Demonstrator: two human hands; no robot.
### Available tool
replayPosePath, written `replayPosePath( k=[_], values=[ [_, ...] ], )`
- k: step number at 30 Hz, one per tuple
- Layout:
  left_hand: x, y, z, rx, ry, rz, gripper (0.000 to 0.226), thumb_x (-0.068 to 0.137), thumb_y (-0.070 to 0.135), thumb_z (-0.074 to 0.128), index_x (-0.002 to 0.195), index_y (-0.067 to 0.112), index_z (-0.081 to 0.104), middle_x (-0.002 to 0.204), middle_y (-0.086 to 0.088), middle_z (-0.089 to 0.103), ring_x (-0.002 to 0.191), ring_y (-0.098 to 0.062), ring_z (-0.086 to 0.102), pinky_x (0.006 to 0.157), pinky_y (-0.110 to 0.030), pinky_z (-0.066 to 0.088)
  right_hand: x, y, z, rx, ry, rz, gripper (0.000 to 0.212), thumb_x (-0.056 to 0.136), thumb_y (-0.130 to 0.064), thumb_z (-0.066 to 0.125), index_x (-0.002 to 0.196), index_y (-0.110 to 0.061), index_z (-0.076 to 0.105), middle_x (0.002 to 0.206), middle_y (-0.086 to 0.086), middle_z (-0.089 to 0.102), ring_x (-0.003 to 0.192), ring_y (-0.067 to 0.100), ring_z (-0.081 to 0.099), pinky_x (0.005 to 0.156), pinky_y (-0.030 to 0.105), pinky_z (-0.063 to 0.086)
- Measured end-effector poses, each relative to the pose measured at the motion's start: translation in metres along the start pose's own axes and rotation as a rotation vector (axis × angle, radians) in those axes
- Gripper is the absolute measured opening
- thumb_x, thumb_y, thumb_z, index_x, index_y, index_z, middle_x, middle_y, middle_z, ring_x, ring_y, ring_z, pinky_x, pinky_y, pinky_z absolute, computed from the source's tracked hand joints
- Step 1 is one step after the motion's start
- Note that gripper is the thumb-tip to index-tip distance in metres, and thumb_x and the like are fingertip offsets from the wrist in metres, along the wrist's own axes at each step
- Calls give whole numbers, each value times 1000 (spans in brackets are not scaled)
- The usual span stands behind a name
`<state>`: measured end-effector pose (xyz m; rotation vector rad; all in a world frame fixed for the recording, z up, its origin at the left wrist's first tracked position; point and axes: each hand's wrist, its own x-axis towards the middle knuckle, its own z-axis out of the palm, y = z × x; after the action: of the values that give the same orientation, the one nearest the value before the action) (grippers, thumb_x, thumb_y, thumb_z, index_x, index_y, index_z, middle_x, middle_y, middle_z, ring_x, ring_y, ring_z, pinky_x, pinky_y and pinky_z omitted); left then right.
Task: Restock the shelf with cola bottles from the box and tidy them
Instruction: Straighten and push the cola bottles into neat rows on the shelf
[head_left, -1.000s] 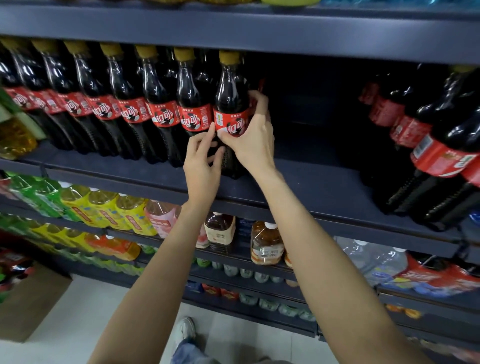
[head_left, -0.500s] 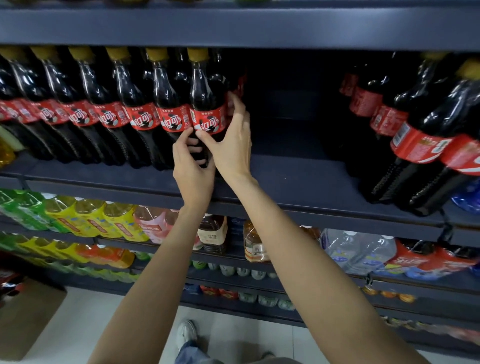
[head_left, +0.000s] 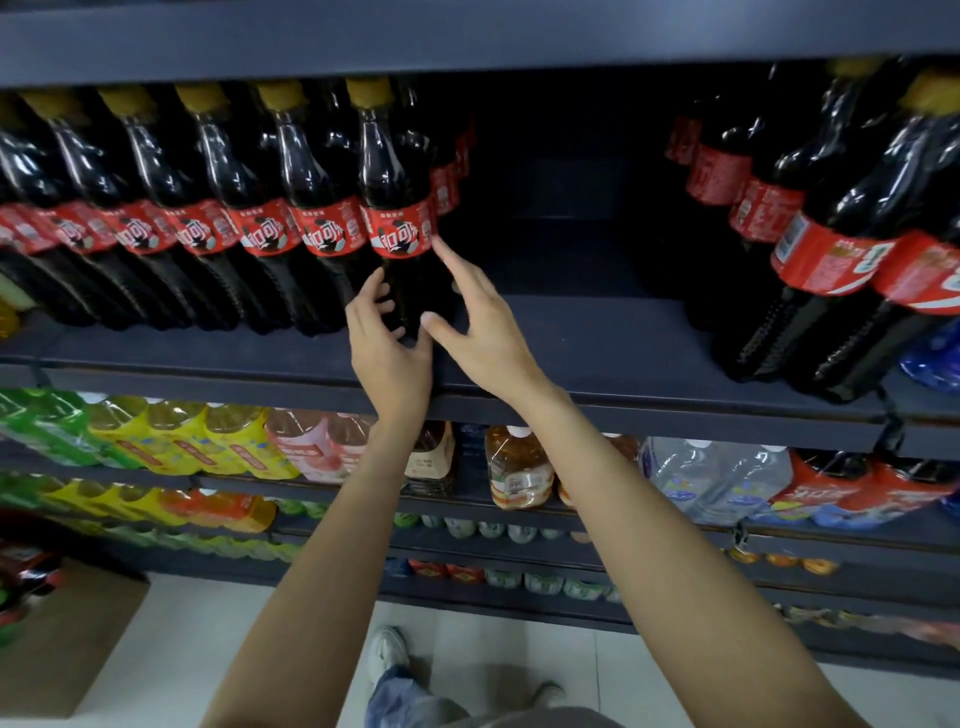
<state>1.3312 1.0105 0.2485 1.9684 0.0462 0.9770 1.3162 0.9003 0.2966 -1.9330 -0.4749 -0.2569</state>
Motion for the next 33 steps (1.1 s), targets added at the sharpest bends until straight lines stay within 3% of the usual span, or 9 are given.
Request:
replayPosePath(
  k=[4,9,12,15,19,24,27,31,33],
  values=[
    [0,2,-3,31,-15,-38,61,83,5,67,137,17,42,122,1,51,105,-3,50,79,-28,55,3,-1,13,56,19,39,72,91,-16,59,150,-27,18,155,-2,23,139,16,30,111,43,35],
    [-17,33,-6,-86,30,136,45,89,6,60,132,8,45,122,3,46,109,-13,51,82,-27,51,-16,-11,-16,-11,90,-20,56,93,-15,57,144,-20,35,147,-1,38,133,11,38,107,22,34],
    [-26,67,9,-305,-143,281,41,90,2,58,128,10,45,122,2,47,105,-14,54,85,-28,50,-49,-4,-57,-216,389,-102,34,93,-14,56,127,-13,57,125,-1,59,117,11,54,99,28,45],
    [-34,104,43,-482,-454,245,45,89,7,63,129,13,45,120,-4,50,104,-13,56,89,-33,51,-93,10,-106,-404,820,-70,23,92,-9,56,114,-8,64,113,2,64,107,19,58,95,23,42],
    [-63,154,95,-480,-745,184,72,79,27,76,138,19,37,130,1,45,113,-6,50,96,-26,46,-134,26,-165,-559,1160,60,35,85,-5,60,120,-2,56,119,16,55,112,29,48,99,18,29],
    [-92,201,140,-404,-610,119,91,62,44,85,131,14,35,124,-4,46,111,-19,49,88,-38,48,-134,40,-222,-305,1006,191,76,73,-12,52,144,-12,23,143,6,32,135,18,31,114,39,28],
    [-93,208,148,-351,-547,100,89,61,47,85,129,15,38,120,-1,50,107,-18,54,81,-41,51,-128,45,-235,-202,864,214,83,78,-14,58,148,-16,12,147,10,33,136,15,34,113,40,32],
    [-80,182,132,-393,-558,91,86,64,48,83,133,22,39,128,4,52,110,-9,56,90,-40,52,-124,51,-235,-257,907,269,94,77,-30,78,146,-19,16,140,3,46,125,10,46,103,28,40],
    [-69,161,114,-420,-533,66,85,65,44,83,135,25,40,130,4,53,110,-3,55,93,-37,52,-124,49,-236,-300,943,281,88,72,-32,81,139,-17,27,129,0,54,113,10,55,99,31,45]
  ],
)
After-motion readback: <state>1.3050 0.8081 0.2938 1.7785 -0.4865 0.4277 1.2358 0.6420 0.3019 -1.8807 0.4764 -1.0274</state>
